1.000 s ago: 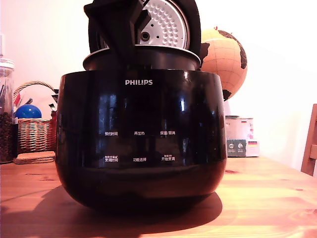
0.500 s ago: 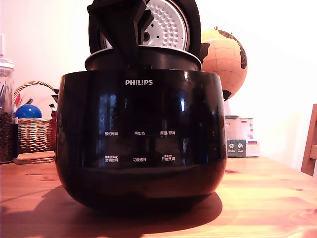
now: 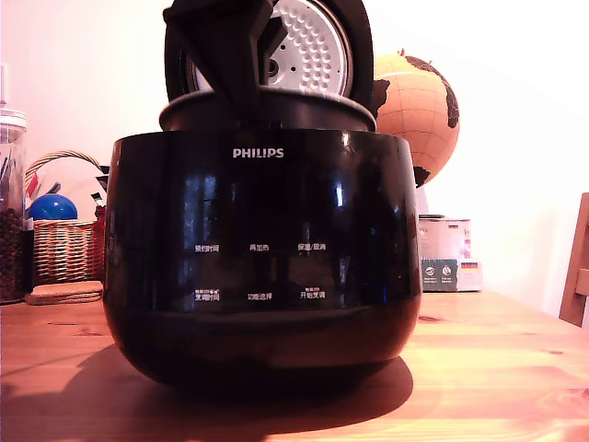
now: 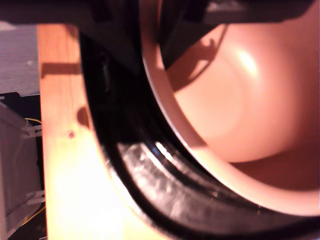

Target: Place the pot you are holding inside the rice cooker

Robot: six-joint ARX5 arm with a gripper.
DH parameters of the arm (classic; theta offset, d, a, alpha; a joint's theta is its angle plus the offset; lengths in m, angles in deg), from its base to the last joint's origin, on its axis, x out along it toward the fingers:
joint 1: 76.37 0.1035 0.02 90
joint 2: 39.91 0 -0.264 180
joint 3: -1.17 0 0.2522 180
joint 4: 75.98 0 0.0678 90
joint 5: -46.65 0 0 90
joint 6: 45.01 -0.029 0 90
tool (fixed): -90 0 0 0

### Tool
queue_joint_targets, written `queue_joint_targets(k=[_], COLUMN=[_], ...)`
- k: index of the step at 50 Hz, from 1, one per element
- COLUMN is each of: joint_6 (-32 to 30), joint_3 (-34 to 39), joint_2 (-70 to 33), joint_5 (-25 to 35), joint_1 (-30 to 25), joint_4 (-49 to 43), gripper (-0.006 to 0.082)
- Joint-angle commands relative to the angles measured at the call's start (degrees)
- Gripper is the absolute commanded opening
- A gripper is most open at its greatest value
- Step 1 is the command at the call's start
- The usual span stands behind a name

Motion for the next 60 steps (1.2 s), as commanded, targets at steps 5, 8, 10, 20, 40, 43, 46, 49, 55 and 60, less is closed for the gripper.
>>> queue_joint_targets(k=[5, 8, 10, 20, 40, 43, 46, 49, 55, 60], joint_6=[0.0, 0.0, 0.0, 0.4, 5.3, 5.9, 6.1, 8.0, 12.7, 15.9], joint_3=[0.6, 0.6, 0.6, 0.6, 0.6, 0.6, 0.6, 0.6, 0.6, 0.6], joint_2=[0.1, 0.1, 0.2, 1.5, 7.1, 7.5, 8.3, 9.4, 12.0, 14.3], joint_5=[0.4, -0.3, -0.9, -6.8, -6.3, -6.1, -6.1, -6.2, -6.4, -7.0], joint_1=[-0.9, -0.9, -0.9, -0.9, -0.9, -0.9, -0.9, -0.7, 1.1, 3.8], joint_4=[0.1, 0.1, 0.1, -0.1, -0.9, -1.5, -2.3, -2.8, -2.9, -2.8], gripper=[0.0113, 0.0112, 0.0112, 0.0111, 0.0112, 0.0112, 0.0112, 0.0111, 0.0052, -0.0024])
